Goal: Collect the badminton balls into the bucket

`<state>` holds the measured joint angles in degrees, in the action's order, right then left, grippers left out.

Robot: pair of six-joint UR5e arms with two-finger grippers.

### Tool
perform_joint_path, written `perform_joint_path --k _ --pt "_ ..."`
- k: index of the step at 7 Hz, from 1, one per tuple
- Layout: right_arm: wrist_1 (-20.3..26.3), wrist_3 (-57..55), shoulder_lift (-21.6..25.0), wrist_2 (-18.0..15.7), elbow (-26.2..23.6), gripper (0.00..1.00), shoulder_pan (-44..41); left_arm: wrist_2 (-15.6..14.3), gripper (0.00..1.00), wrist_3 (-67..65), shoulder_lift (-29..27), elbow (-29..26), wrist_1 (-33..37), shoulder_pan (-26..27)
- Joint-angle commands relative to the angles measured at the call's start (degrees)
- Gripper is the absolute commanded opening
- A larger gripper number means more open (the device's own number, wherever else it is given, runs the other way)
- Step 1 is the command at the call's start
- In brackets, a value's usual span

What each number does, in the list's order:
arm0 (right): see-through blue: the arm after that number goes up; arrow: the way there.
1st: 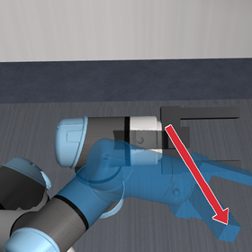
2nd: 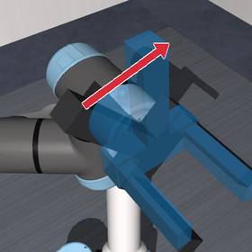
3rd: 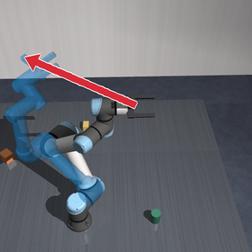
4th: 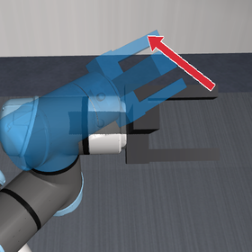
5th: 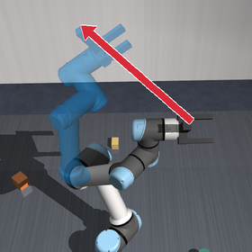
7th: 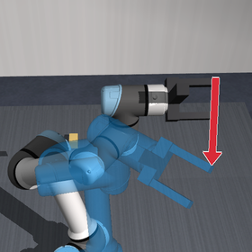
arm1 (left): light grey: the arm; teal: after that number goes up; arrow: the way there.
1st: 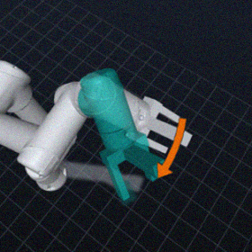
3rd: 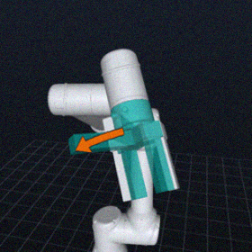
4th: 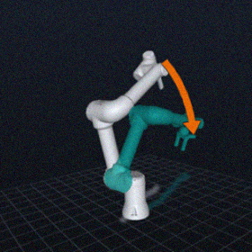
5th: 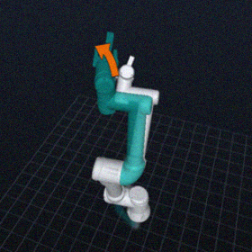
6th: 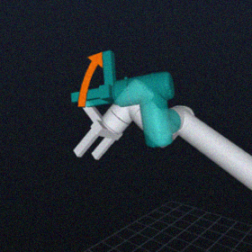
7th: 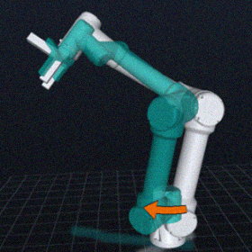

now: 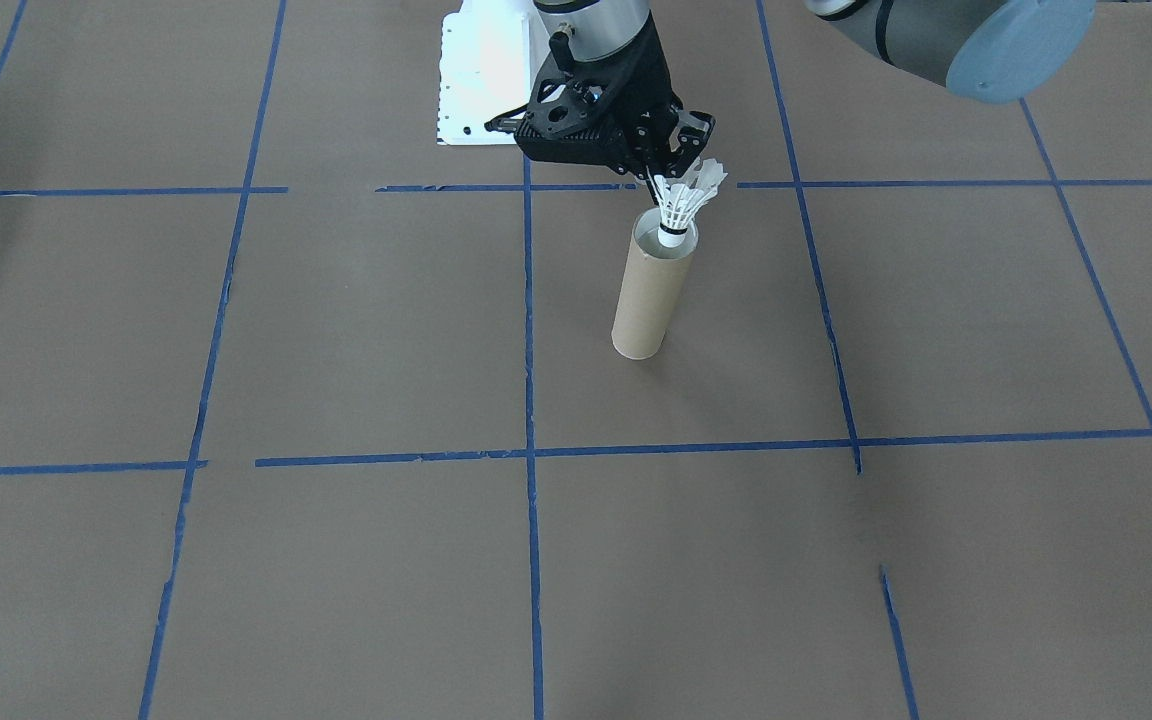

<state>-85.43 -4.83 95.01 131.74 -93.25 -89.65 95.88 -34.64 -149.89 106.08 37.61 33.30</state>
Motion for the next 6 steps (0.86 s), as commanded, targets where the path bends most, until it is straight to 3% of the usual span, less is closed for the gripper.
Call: perform_joint_path --k 1,2,3,4,6 --pt "0.0 0.0 0.0 0.01 0.0 1.0 0.0 0.18 0.0 0.1 0.04 0.45 -0.08 -0.08" --pt "0.0 0.0 0.0 0.01 0.0 1.0 0.0 0.27 0.0 0.1 0.12 0.45 -0.08 -0.08" --pt "0.0 0.0 0.0 -0.08 0.0 1.0 0.0 0.36 0.22 0.01 0.82 0.53 0.01 -0.43" --pt "0.0 0.0 0.0 0.01 0.0 1.0 0.0 0.27 0.99 0.01 1.09 0.62 0.01 -0.52" --pt "0.0 0.0 0.0 0.01 0.0 1.0 0.0 0.62 1.0 0.01 1.18 1.15 0.01 -0.43"
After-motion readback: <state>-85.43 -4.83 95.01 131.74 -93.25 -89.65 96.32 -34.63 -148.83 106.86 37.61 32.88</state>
